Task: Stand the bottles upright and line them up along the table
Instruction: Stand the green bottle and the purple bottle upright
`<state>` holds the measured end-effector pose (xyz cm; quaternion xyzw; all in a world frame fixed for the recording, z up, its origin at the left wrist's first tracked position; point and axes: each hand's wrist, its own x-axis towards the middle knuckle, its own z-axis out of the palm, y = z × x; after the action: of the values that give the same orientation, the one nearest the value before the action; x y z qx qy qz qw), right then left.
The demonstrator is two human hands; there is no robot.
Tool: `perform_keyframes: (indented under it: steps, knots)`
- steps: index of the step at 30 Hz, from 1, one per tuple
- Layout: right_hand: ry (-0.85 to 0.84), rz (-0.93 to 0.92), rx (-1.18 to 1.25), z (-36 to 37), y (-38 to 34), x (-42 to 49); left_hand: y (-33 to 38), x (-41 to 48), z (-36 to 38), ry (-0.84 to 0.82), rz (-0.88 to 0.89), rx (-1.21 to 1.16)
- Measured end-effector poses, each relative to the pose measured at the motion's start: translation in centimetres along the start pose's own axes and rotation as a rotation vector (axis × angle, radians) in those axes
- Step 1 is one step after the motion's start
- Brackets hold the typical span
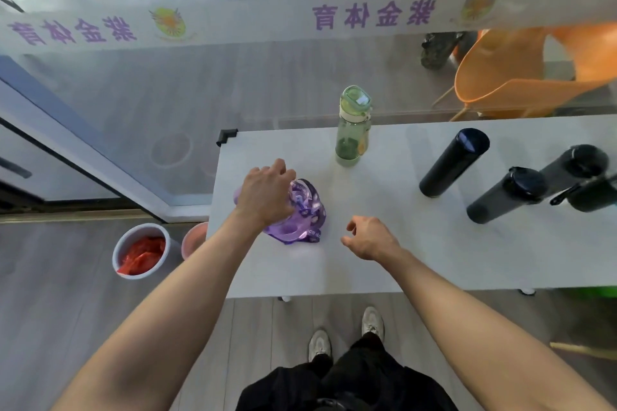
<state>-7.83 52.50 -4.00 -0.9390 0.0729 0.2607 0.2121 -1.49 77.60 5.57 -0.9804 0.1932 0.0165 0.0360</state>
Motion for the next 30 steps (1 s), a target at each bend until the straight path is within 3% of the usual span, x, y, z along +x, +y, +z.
perform_keyframes:
  steps: [5,10,13,19,23,27,30]
  knots:
    - [-0.032,0.004,-0.025,-0.2,1.1,-0.1,0.1,0.6,-1.2,-0.023,0.038,-0.148]
    - [-0.091,-0.010,-0.055,-0.4,1.2,-0.1,1.0,0.1,-1.7,-0.039,-0.005,-0.449]
    - [-0.090,-0.024,-0.064,-0.6,1.0,-0.2,0.0,-0.7,-1.6,0.065,-0.040,-0.472]
    - [-0.094,-0.029,-0.054,-0.5,0.3,-0.6,-3.3,-1.3,-0.6,0.319,-0.313,-0.453]
    - [-0.112,-0.028,-0.063,-0.4,0.2,-0.7,-3.7,0.0,0.2,0.229,-0.443,-0.562]
    - [-0.131,-0.028,-0.067,-0.1,0.5,-1.0,-3.4,1.1,2.4,-0.052,-0.379,-0.552]
    - [-0.139,-0.013,-0.073,-0.2,0.5,-1.2,-3.4,1.0,2.8,-0.089,-0.381,-0.576]
